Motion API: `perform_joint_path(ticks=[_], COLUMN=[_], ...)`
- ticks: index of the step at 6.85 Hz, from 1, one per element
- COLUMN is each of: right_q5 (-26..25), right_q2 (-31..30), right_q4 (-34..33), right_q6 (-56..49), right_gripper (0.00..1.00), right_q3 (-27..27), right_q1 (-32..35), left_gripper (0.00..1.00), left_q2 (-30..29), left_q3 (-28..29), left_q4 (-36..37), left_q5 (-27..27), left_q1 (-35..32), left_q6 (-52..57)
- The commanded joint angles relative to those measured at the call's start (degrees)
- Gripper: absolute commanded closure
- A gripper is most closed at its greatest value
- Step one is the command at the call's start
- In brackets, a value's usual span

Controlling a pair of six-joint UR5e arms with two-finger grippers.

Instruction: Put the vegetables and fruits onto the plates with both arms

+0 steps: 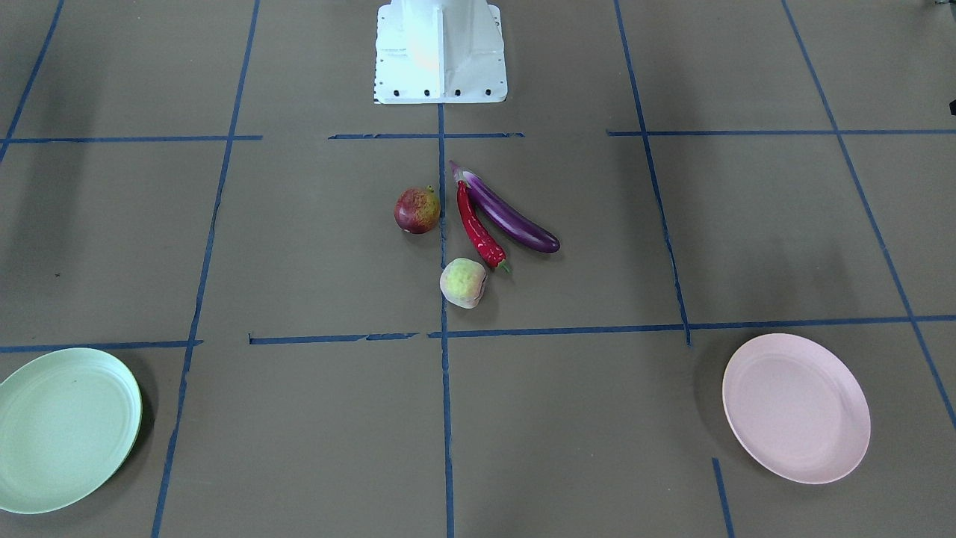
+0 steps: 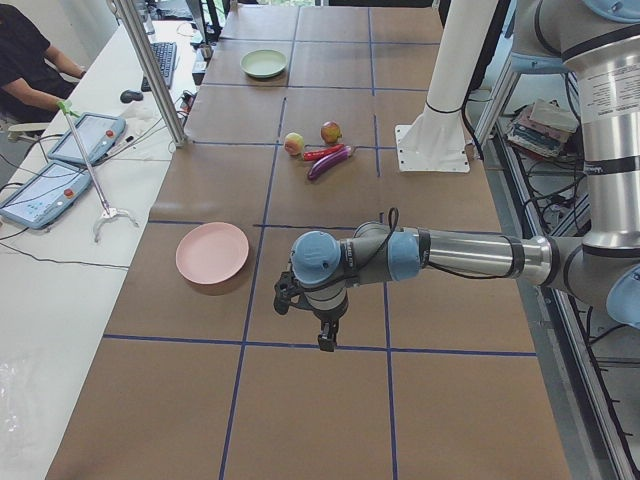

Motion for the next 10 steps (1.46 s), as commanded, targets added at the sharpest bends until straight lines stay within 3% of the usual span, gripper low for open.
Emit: perform_joint_path(ticks=[1, 8, 10], right_q5=[-0.1, 0.9, 6.0], right_q2=[0.0, 0.3, 0.3], right_q4=[2.3, 3.6, 6.5], right_q6=[0.0, 0.2, 3.2], right_gripper=[0.00, 0.00, 0.00], right_q3=[-0.5, -0.5, -0.4], right_q1=[0.0, -0.2, -1.2], left_gripper=[0.00, 0.00, 0.00], left_q2=[-2.1, 0.5, 1.4], left_q3=[-0.3, 0.6, -0.3], left_q4=[-0.1, -0.8, -2.9], left_q5=[0.5, -0.3, -0.3], left_q1=[0.6, 0.5, 0.6], left_q6=[0.6, 0.8, 1.0])
